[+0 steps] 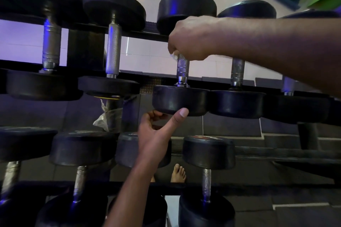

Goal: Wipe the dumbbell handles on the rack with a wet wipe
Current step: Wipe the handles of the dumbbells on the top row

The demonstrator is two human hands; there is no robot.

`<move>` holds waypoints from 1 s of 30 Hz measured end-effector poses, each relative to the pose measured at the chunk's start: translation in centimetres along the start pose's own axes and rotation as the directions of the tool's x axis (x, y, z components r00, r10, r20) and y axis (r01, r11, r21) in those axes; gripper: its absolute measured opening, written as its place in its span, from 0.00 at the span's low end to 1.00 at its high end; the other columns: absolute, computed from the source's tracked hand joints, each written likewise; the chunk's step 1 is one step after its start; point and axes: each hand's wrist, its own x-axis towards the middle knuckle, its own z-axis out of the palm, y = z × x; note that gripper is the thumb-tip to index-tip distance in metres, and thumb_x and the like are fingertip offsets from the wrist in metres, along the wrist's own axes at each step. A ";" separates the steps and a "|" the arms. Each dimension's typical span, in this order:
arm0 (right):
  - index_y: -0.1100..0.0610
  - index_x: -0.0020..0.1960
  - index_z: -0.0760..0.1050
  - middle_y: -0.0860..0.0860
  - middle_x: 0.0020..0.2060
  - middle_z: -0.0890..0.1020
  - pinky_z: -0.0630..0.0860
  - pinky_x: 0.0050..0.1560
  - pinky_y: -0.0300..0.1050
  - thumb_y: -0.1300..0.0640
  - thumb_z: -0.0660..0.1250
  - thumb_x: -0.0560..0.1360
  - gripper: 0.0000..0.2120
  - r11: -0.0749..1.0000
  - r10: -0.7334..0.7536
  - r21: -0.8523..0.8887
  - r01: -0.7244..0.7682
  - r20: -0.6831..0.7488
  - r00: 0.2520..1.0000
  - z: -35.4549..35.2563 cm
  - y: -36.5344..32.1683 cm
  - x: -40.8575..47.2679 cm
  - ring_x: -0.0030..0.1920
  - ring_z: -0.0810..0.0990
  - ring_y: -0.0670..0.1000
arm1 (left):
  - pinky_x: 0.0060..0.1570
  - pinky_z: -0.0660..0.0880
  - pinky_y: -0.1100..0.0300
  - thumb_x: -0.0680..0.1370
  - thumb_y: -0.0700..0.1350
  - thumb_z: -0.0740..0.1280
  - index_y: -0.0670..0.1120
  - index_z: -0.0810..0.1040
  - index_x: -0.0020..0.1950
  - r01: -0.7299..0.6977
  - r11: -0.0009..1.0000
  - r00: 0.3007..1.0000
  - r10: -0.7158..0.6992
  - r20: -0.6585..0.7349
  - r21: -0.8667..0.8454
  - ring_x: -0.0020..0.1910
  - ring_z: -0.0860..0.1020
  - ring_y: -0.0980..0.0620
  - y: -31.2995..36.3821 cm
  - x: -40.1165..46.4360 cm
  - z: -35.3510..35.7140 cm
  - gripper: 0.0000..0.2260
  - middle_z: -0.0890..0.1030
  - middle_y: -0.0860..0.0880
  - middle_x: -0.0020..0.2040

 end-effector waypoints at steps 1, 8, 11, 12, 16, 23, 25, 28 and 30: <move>0.49 0.62 0.84 0.49 0.42 0.87 0.80 0.47 0.48 0.58 0.61 0.82 0.16 1.000 0.005 0.005 -0.006 0.059 0.998 0.0 0.0 0.2 0.45 0.82 0.54 | 0.62 0.83 0.48 0.56 0.76 0.80 0.53 0.81 0.59 -0.002 1.000 1.000 0.002 0.002 -0.002 0.56 0.85 0.55 0.0 0.0 0.0 0.41 0.86 0.54 0.56; 0.49 0.53 0.82 0.48 0.35 0.84 0.76 0.40 0.44 0.56 0.64 0.81 0.08 0.998 -0.002 0.054 -0.009 0.199 0.980 -0.6 -0.9 0.7 0.36 0.80 0.48 | 0.56 0.79 0.57 0.53 0.80 0.79 0.54 0.81 0.60 -0.007 1.000 1.000 0.007 0.030 -0.008 0.56 0.84 0.56 -0.4 0.5 0.0 0.44 0.86 0.55 0.56; 0.47 0.48 0.78 0.49 0.38 0.86 0.73 0.35 0.41 0.54 0.63 0.83 0.08 0.992 -0.053 0.128 0.010 0.335 0.941 -0.4 -1.4 0.8 0.29 0.81 0.43 | 0.59 0.82 0.53 0.56 0.77 0.80 0.54 0.82 0.60 -0.013 1.000 0.999 0.013 0.042 -0.018 0.55 0.85 0.57 -0.6 0.6 0.0 0.40 0.86 0.55 0.55; 0.48 0.48 0.81 0.50 0.39 0.86 0.74 0.35 0.41 0.51 0.64 0.84 0.09 0.985 -0.072 0.171 0.009 0.362 0.929 0.0 -1.6 0.9 0.27 0.81 0.43 | 0.60 0.83 0.52 0.57 0.76 0.80 0.54 0.82 0.60 -0.013 1.000 0.999 0.014 0.048 -0.019 0.54 0.85 0.57 -0.7 0.6 0.0 0.40 0.87 0.55 0.55; 0.50 0.54 0.85 0.50 0.43 0.87 0.83 0.47 0.48 0.47 0.67 0.82 0.10 0.965 -0.104 0.263 0.021 0.307 0.946 1.3 -1.9 0.2 0.42 0.85 0.53 | 0.58 0.82 0.53 0.57 0.77 0.80 0.55 0.82 0.60 -0.014 1.000 0.998 0.015 0.061 -0.022 0.55 0.85 0.56 -0.9 0.9 -0.1 0.40 0.87 0.54 0.55; 0.44 0.53 0.86 0.42 0.41 0.87 0.82 0.50 0.48 0.52 0.70 0.79 0.07 0.855 0.014 0.519 -0.021 0.017 1.000 3.3 -1.9 -3.7 0.45 0.83 0.47 | 0.60 0.83 0.45 0.59 0.80 0.79 0.51 0.83 0.56 0.017 1.000 1.000 -0.018 0.015 0.002 0.53 0.85 0.49 -1.3 0.3 0.3 0.41 0.87 0.51 0.53; 0.44 0.53 0.87 0.38 0.42 0.87 0.81 0.52 0.43 0.52 0.73 0.78 0.06 0.788 0.074 0.614 -0.033 -0.042 0.996 4.4 -1.0 -5.1 0.46 0.84 0.40 | 0.59 0.82 0.45 0.59 0.82 0.77 0.51 0.83 0.55 0.044 0.999 0.999 -0.044 0.010 -0.006 0.51 0.84 0.48 -1.2 -0.2 0.7 0.41 0.86 0.50 0.52; 0.50 0.50 0.87 0.38 0.39 0.86 0.77 0.47 0.39 0.52 0.75 0.79 0.04 0.577 0.189 0.814 -0.063 -0.058 0.980 6.3 0.4 -7.6 0.41 0.83 0.37 | 0.53 0.78 0.48 0.61 0.85 0.71 0.51 0.83 0.52 0.045 0.998 0.999 -0.045 0.007 -0.042 0.48 0.83 0.49 -1.2 -1.3 1.6 0.40 0.88 0.49 0.49; 0.53 0.50 0.87 0.49 0.41 0.87 0.76 0.46 0.42 0.51 0.73 0.81 0.07 0.433 0.261 0.899 -0.064 -0.057 0.964 7.5 1.4 -9.3 0.39 0.81 0.43 | 0.49 0.75 0.49 0.64 0.85 0.68 0.49 0.84 0.50 0.032 0.998 0.999 -0.032 0.011 -0.045 0.43 0.81 0.50 -1.0 -2.3 2.8 0.40 0.87 0.50 0.44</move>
